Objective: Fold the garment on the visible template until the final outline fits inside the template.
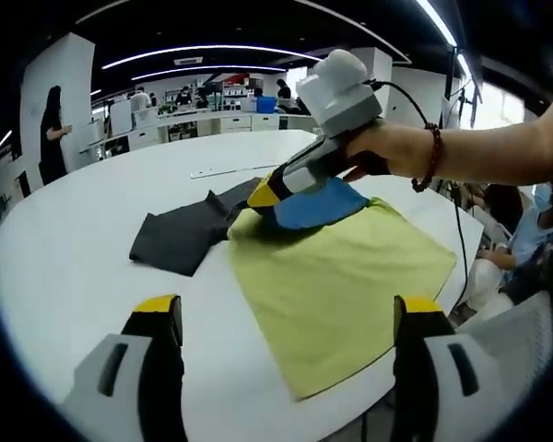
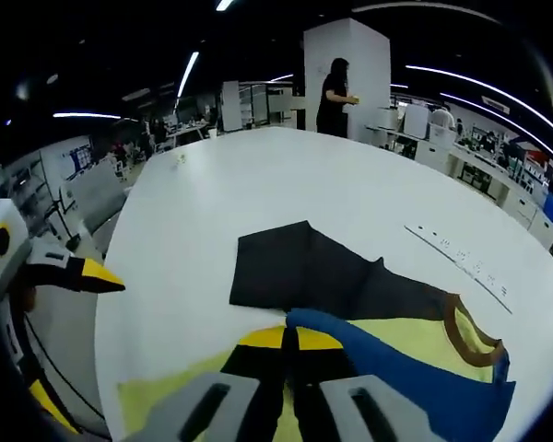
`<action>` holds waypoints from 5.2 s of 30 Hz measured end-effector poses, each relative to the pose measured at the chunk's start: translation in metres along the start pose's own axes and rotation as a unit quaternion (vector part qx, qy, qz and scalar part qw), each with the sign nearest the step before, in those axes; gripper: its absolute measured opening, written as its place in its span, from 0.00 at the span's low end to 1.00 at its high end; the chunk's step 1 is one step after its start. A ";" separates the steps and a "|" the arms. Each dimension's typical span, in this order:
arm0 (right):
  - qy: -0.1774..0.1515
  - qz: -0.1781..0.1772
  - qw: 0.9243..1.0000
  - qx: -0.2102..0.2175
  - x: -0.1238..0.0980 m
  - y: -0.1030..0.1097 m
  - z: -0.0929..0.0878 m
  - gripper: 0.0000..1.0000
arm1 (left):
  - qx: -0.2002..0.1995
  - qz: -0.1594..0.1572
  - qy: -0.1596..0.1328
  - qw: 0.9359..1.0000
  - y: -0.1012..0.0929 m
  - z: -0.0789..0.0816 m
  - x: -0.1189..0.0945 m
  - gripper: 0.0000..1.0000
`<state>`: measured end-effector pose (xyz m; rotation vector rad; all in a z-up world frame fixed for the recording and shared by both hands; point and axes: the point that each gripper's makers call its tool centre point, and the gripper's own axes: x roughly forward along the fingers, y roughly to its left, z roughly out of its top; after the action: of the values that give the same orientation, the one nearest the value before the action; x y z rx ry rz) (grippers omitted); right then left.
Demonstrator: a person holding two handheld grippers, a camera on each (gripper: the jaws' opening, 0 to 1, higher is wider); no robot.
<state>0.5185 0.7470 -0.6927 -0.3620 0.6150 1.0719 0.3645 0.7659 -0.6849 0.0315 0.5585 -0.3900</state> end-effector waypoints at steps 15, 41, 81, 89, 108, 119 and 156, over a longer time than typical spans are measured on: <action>-0.001 -0.071 0.997 0.005 -0.056 -0.077 -0.004 0.00 | 0.007 -0.002 0.001 1.000 -0.004 0.003 0.002 0.93; 0.038 -0.226 0.973 0.030 -0.181 -0.213 -0.065 0.00 | 0.014 -0.009 0.002 1.000 -0.007 0.007 0.005 0.93; 0.167 -0.389 0.902 0.081 -0.334 -0.304 -0.208 0.00 | 0.020 -0.014 0.014 1.000 -0.009 0.005 0.014 0.94; 0.186 -0.405 0.891 0.093 -0.356 -0.313 -0.226 0.00 | 0.019 -0.013 0.014 1.000 -0.008 0.005 0.015 0.94; 0.268 -0.410 0.854 0.177 -0.392 -0.287 -0.289 0.00 | 0.019 -0.016 0.013 1.000 -0.009 0.002 0.014 0.95; 0.276 -0.398 0.852 0.199 -0.388 -0.279 -0.299 0.00 | 0.022 -0.016 0.009 1.000 -0.008 0.006 0.013 0.95; 0.134 -0.337 0.902 0.236 -0.327 -0.275 -0.183 0.00 | 0.037 -0.025 0.007 0.999 -0.016 0.011 0.014 0.99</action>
<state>0.6015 0.2934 -0.6351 -0.2634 0.8870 0.1885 0.3748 0.7449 -0.6815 0.0922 0.5591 -0.4593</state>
